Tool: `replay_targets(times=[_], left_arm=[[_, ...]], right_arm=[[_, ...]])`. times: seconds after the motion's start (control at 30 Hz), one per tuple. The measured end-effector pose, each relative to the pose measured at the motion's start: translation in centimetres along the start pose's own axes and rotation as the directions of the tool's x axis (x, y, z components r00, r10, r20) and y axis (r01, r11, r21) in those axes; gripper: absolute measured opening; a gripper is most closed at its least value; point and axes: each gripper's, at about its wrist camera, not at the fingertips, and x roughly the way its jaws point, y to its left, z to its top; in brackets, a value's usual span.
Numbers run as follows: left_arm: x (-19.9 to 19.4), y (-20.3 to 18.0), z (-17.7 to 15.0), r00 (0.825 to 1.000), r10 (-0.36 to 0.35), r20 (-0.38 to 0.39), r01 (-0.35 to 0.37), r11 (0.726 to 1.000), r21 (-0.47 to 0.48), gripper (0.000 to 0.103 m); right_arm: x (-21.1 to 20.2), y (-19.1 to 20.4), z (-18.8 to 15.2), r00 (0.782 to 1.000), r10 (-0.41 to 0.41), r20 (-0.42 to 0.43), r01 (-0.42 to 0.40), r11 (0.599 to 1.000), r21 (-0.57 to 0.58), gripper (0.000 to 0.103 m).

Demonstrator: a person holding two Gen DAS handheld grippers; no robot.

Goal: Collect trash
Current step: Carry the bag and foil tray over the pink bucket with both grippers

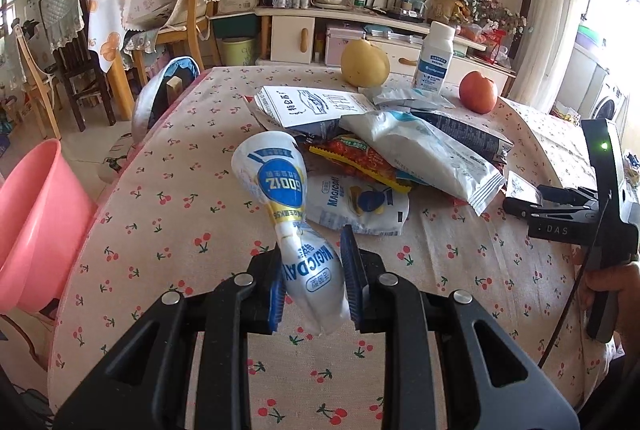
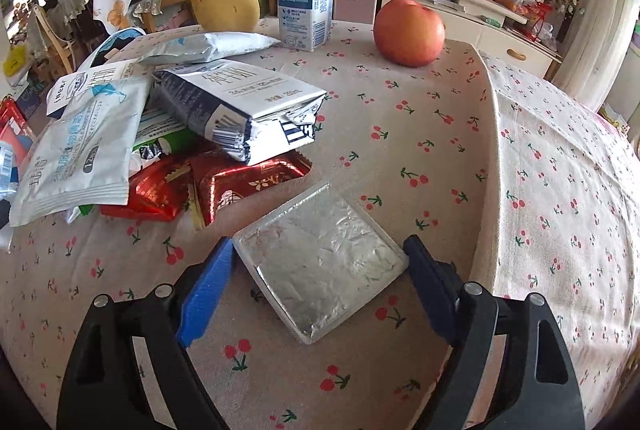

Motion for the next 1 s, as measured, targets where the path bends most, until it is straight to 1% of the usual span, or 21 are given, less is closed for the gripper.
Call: replay_targets(times=[0.2,0.3,0.47,0.57,0.67,0.8,0.9,1.0], left_arm=[[-1.4,1.4,0.9,0.998,0.048,0.046,-0.048,0.999,-0.001,0.027],[-2.0,2.6,1.4,0.995,0.071,0.064,-0.070,0.997,-0.018,0.027],[-3.2,5.3,2.3,0.984,0.141,0.107,-0.136,0.989,-0.049,0.027],[-3.9,7.2,2.9,0.972,0.198,0.128,-0.191,0.979,-0.068,0.027],[-4.4,9.3,3.4,0.961,0.238,0.139,-0.225,0.969,-0.102,0.027],[-4.8,12.6,3.8,0.946,0.294,0.141,-0.273,0.950,-0.151,0.027],[-5.0,15.0,3.8,0.934,0.332,0.133,-0.305,0.933,-0.191,0.027],[-5.1,17.3,3.9,0.927,0.356,0.117,-0.322,0.917,-0.237,0.027]], right_arm=[[-3.0,1.8,-0.5,0.998,0.015,0.063,-0.015,1.000,0.009,0.084],[-4.4,2.7,-0.5,0.995,0.024,0.092,-0.027,0.999,0.023,0.084],[-6.8,4.6,-0.2,0.988,0.047,0.147,-0.055,0.997,0.047,0.084],[-7.7,6.3,0.2,0.984,0.070,0.163,-0.078,0.996,0.043,0.084],[-8.4,8.4,0.8,0.981,0.094,0.172,-0.100,0.995,0.024,0.084],[-9.2,11.8,2.0,0.972,0.147,0.184,-0.147,0.989,-0.013,0.084],[-9.7,14.9,3.0,0.960,0.201,0.195,-0.196,0.980,-0.044,0.084],[-9.8,18.6,4.6,0.946,0.254,0.202,-0.240,0.966,-0.091,0.084]])
